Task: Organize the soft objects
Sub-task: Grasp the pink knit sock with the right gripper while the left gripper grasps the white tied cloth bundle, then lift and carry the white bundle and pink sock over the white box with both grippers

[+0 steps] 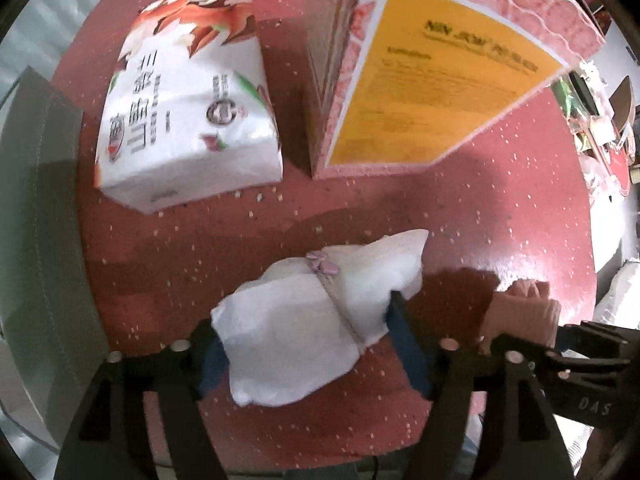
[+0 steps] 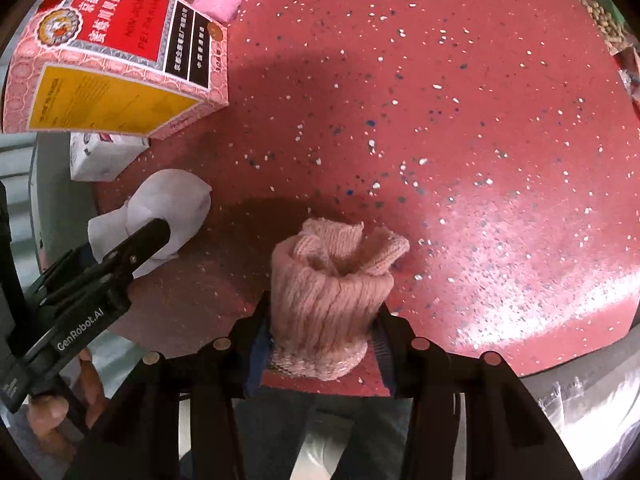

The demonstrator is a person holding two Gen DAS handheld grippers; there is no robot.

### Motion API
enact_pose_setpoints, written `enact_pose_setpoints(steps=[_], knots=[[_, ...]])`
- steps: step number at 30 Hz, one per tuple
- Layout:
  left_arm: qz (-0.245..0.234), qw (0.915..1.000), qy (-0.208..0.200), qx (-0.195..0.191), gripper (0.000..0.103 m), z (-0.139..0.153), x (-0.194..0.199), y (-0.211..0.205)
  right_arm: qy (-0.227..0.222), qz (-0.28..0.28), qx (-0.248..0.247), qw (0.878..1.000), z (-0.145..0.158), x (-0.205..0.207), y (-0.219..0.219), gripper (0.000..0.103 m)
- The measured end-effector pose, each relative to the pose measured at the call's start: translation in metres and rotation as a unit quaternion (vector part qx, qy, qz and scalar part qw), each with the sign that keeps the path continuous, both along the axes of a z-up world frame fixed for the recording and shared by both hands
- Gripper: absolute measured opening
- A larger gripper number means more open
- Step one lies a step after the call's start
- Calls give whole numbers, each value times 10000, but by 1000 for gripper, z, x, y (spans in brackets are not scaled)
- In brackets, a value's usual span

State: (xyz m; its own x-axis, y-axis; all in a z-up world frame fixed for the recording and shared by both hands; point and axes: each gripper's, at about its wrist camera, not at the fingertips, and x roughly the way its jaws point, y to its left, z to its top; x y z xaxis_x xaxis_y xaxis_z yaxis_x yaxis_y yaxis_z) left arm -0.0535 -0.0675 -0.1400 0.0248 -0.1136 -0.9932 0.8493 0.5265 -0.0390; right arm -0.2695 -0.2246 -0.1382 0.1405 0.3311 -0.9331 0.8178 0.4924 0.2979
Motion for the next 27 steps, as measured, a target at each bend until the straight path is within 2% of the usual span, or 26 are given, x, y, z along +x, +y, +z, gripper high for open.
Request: enact_pose_setpoints(steps=[3, 10, 12, 16, 18, 20, 23, 27], knots=[[-247, 9997, -56, 20, 80, -3, -3, -6, 28, -51, -44, 10000, -6, 5, 8, 49], [-443, 9989, 13, 143, 80, -18, -16, -18, 173, -80, -45, 9998, -15, 16, -1, 50], [-483, 9987, 36, 172, 79, -20, -17, -18, 220, 30, -100, 9997, -20, 34, 5, 50], [-526, 9984, 69, 214, 69, -19, -25, -14, 321, 297, -218, 9988, -22, 65, 25, 47], [-530, 9982, 87, 272, 65, -18, -29, -9, 270, 353, -159, 9989, -18, 67, 26, 47], [-565, 9979, 90, 317, 63, -12, -30, -6, 269, 372, -212, 9987, -14, 83, 45, 47], [-545, 9980, 105, 307, 63, 5, -23, 2, 218, 291, -250, 9990, -6, 81, 42, 47], [-437, 9989, 112, 82, 63, 35, -17, 13, 69, 96, -357, 9993, 11, 77, 34, 47]])
